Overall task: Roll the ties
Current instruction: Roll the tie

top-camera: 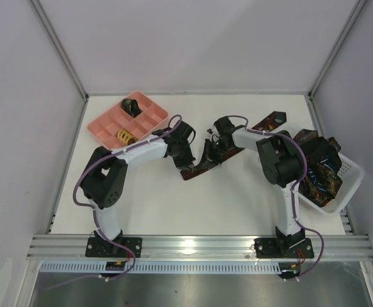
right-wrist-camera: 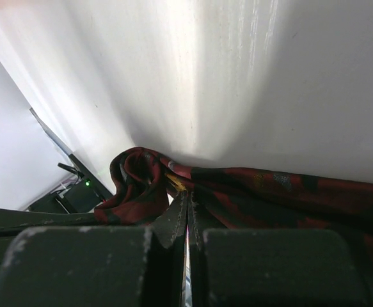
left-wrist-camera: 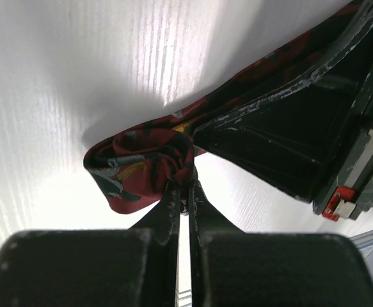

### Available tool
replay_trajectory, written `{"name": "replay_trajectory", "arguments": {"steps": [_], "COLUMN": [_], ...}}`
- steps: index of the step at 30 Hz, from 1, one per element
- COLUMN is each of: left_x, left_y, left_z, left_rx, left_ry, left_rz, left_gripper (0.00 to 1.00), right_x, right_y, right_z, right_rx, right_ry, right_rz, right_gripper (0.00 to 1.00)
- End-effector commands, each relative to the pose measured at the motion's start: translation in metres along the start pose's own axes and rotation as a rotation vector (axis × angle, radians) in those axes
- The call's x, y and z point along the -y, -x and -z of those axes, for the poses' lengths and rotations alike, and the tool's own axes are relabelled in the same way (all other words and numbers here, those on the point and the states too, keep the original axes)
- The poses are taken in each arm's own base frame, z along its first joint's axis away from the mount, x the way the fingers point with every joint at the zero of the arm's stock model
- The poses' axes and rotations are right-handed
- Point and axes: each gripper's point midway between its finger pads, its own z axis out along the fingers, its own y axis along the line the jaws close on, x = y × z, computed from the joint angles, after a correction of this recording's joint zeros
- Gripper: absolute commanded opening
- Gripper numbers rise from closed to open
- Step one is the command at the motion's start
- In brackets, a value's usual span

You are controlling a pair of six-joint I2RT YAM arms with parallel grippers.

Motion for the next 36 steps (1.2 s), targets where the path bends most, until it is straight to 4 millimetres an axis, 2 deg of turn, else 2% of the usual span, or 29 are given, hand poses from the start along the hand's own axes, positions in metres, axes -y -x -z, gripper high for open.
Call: {"name": "replay_trajectory", "arguments": {"steps": [1,10,12,14,19,20,22,25,27,29,36], "left_x": [0.017,0.024,0.023,0.018,0.017,0.018,0.027,0.025,0.026,0.025,0.024], "left_y": [0.005,0.006,0.006,0.004,0.003,0.003,0.004,0.002,0.003,0.004,0.005], "left_z": [0.000,-0.014,-0.015,-0.017,-0.017,-0.019,-0.016,-0.015,-0.013,-0.011,-0.006], "left_rx": [-0.002,-0.021,-0.014,-0.013,0.005,0.013,0.027,0.030,0.041,0.051,0.072], "left_ry": [-0.037,-0.058,-0.064,-0.062,-0.101,-0.122,-0.175,-0.185,-0.198,-0.201,-0.209], "left_rz": [-0.026,-0.032,-0.043,-0.050,-0.073,-0.088,-0.110,-0.125,-0.140,-0.145,-0.159], "left_gripper": [0.00,0.01,0.04,0.14,0.20,0.25,0.27,0.32,0.44,0.49,0.51], "right_x": [0.005,-0.003,-0.005,-0.008,-0.011,-0.009,-0.009,-0.011,-0.014,-0.021,-0.036], "right_y": [0.002,0.003,0.007,0.013,0.028,0.029,0.031,0.032,0.034,0.037,0.033], "right_z": [-0.002,0.002,0.010,0.022,0.046,0.050,0.052,0.050,0.049,0.051,0.048], "right_rx": [0.007,0.010,0.027,0.049,0.097,0.101,0.102,0.080,0.074,0.073,0.008], "right_ry": [-0.014,0.015,0.018,0.027,0.041,0.041,0.043,0.065,0.074,0.090,0.154], "right_rz": [0.018,0.003,0.002,-0.003,-0.005,-0.012,-0.011,-0.016,-0.016,-0.003,-0.001], "right_gripper": [0.00,0.00,0.00,0.00,0.00,0.00,0.00,0.00,0.00,0.00,0.00]}}
